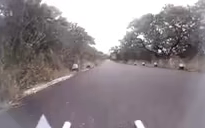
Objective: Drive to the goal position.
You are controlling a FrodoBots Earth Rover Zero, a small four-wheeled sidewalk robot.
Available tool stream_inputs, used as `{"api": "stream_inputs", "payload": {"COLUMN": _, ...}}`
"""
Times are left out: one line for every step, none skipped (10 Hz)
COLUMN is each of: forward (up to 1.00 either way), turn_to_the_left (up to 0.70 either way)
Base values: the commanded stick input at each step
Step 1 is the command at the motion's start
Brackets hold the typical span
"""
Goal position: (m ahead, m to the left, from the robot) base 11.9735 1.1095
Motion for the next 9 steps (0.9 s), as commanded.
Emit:
{"api": "stream_inputs", "payload": {"forward": 0.70, "turn_to_the_left": 0.00}}
{"api": "stream_inputs", "payload": {"forward": 0.70, "turn_to_the_left": 0.00}}
{"api": "stream_inputs", "payload": {"forward": 0.70, "turn_to_the_left": 0.00}}
{"api": "stream_inputs", "payload": {"forward": 0.70, "turn_to_the_left": 0.00}}
{"api": "stream_inputs", "payload": {"forward": 0.70, "turn_to_the_left": 0.00}}
{"api": "stream_inputs", "payload": {"forward": 0.70, "turn_to_the_left": 0.00}}
{"api": "stream_inputs", "payload": {"forward": 0.70, "turn_to_the_left": 0.00}}
{"api": "stream_inputs", "payload": {"forward": 0.70, "turn_to_the_left": 0.00}}
{"api": "stream_inputs", "payload": {"forward": 0.70, "turn_to_the_left": 0.00}}
